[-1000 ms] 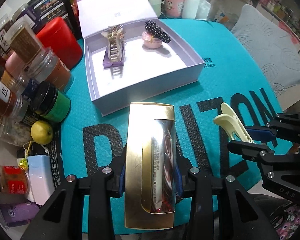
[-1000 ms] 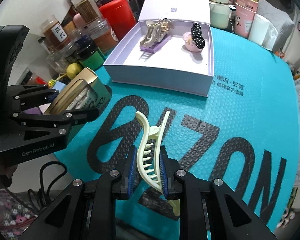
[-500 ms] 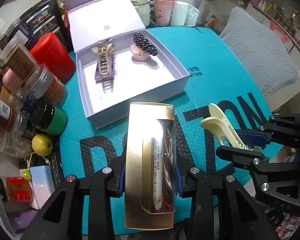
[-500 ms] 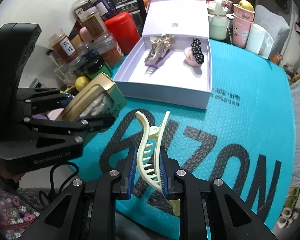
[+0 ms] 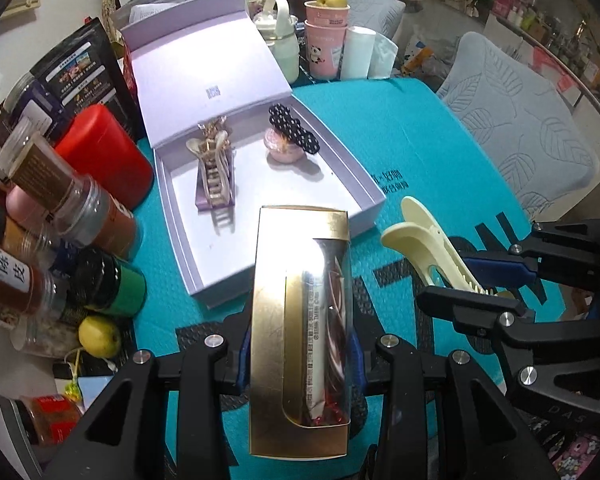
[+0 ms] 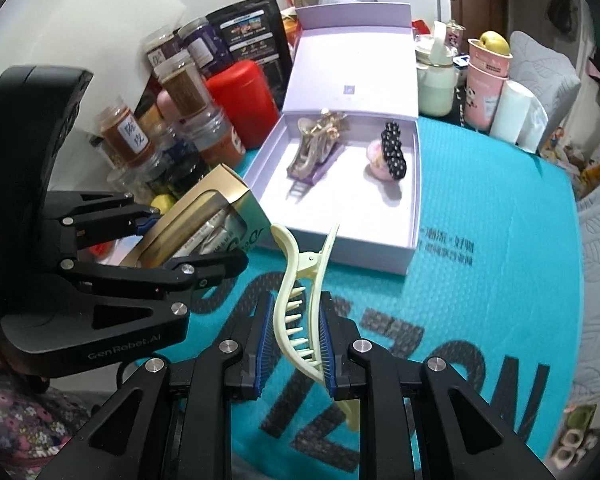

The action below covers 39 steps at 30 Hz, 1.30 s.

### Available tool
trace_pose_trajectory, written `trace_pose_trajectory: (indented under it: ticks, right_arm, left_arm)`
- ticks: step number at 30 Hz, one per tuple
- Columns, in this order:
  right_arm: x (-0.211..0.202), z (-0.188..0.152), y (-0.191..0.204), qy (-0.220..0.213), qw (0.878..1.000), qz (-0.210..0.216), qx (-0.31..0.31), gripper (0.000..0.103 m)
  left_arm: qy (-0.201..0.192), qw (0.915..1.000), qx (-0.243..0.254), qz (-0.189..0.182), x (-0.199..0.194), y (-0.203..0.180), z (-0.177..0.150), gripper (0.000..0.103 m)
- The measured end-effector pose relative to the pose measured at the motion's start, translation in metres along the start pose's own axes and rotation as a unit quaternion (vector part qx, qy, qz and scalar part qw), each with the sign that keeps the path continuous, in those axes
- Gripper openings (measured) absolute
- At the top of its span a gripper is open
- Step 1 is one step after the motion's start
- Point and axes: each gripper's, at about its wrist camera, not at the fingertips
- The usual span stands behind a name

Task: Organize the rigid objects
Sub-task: 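Carry the gold case with left tool while right tool carries the cream clip into the box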

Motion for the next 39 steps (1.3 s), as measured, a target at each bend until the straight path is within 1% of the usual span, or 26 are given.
trace_pose_trajectory:
  ticks: [3,6,13,18,24,30,33,37,39]
  right_arm:
    - [-0.002,0.010,0.000,-0.008,1.000,0.001,-0.005,0.021]
    - [-0.004,0.020,0.001,-0.018,1.000,-0.003,-0.010,0.021]
    - [-0.010,0.045,-0.001,-0.033,0.999,-0.008,-0.017,0.021]
    - [-0.011,0.061,-0.005,-0.039,0.999,-0.011,-0.020,0.021]
    - [-0.005,0.080,-0.010,-0.038,0.999,-0.012,-0.022,0.021]
    - [0.004,0.097,-0.018,-0.039,0.999,-0.008,-0.017,0.021]
    - [0.009,0.103,-0.023,-0.038,0.999,0.001,-0.007,0.021]
    - [0.020,0.108,-0.030,-0.030,1.000,0.001,0.001,0.021]
    - [0.026,0.109,-0.033,-0.024,1.000,0.002,0.005,0.021]
  left_arm:
    - [-0.006,1.0000,0.000,0.006,-0.003,0.004,0.008,0.037]
    - [-0.011,0.9999,-0.001,0.002,-0.007,0.008,0.014,0.037]
    - [-0.025,0.9997,0.002,0.008,-0.012,0.020,0.034,0.037]
    - [-0.029,0.9996,-0.005,-0.002,-0.013,0.030,0.049,0.036]
    - [-0.036,0.9993,-0.004,-0.005,-0.008,0.037,0.064,0.037]
    - [-0.035,0.9994,0.006,0.003,-0.001,0.047,0.079,0.037]
    - [-0.036,0.9994,0.003,-0.003,0.002,0.054,0.085,0.037]
    - [-0.032,0.9994,0.011,0.003,0.012,0.058,0.091,0.037]
    - [-0.029,0.9995,0.010,0.000,0.018,0.060,0.094,0.037]
Point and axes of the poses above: each gripper's, at about its wrist camera, not at the fingertips, and x roughly the way its jaws point, y to its left, z to its top, and after that the axes turned 13 degrees about y, right-handed
